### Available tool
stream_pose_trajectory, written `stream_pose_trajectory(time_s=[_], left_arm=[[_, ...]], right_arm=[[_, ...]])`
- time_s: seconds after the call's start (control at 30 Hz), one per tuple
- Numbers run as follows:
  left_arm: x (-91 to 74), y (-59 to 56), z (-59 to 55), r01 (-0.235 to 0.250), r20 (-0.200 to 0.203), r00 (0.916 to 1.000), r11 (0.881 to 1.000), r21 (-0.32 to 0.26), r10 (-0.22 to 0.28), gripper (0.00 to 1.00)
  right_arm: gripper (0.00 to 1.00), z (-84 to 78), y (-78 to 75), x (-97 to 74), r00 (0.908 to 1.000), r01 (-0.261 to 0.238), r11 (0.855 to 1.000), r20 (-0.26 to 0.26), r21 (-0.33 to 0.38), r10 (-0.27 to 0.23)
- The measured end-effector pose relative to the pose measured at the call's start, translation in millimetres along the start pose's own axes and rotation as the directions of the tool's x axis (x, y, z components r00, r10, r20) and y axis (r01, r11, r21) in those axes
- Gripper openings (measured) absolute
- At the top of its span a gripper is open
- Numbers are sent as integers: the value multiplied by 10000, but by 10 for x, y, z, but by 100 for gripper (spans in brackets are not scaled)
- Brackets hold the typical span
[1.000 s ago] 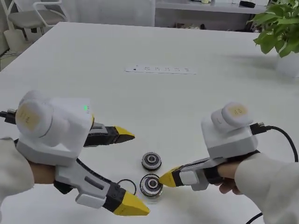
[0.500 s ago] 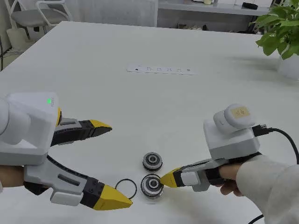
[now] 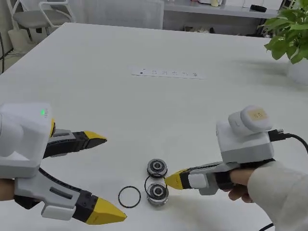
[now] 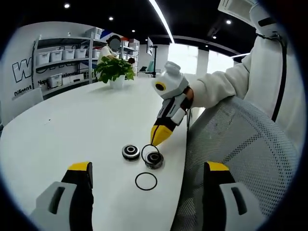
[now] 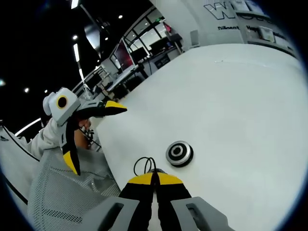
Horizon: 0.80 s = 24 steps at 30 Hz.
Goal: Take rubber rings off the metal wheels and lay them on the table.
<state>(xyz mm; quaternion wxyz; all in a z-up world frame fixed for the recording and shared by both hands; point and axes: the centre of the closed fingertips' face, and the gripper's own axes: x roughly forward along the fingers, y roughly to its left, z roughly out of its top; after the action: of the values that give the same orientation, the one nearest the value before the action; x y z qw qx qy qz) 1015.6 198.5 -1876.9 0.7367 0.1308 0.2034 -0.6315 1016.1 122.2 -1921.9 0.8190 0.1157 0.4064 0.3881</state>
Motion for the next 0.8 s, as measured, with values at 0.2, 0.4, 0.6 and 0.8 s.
stream_pose_trajectory(time_s=[0.2,0.4,0.6,0.8], left_arm=[[-21,36,-128,-95,-149,9998,9993,-349,90,94],[-12,36,-160,-88,-211,9997,9990,-445,79,94],[-2,25,-176,-38,-265,9996,9989,-460,26,94],[11,0,-184,66,-322,9994,9990,-448,-81,94]], right_arm=[[0,30,40,14,9999,-78,9999,135,-68,79],[0,95,117,64,9990,-176,9996,406,-209,184],[0,168,216,153,9975,-187,9982,672,-574,225],[0,105,260,290,9991,-6,9918,409,-1276,58]])
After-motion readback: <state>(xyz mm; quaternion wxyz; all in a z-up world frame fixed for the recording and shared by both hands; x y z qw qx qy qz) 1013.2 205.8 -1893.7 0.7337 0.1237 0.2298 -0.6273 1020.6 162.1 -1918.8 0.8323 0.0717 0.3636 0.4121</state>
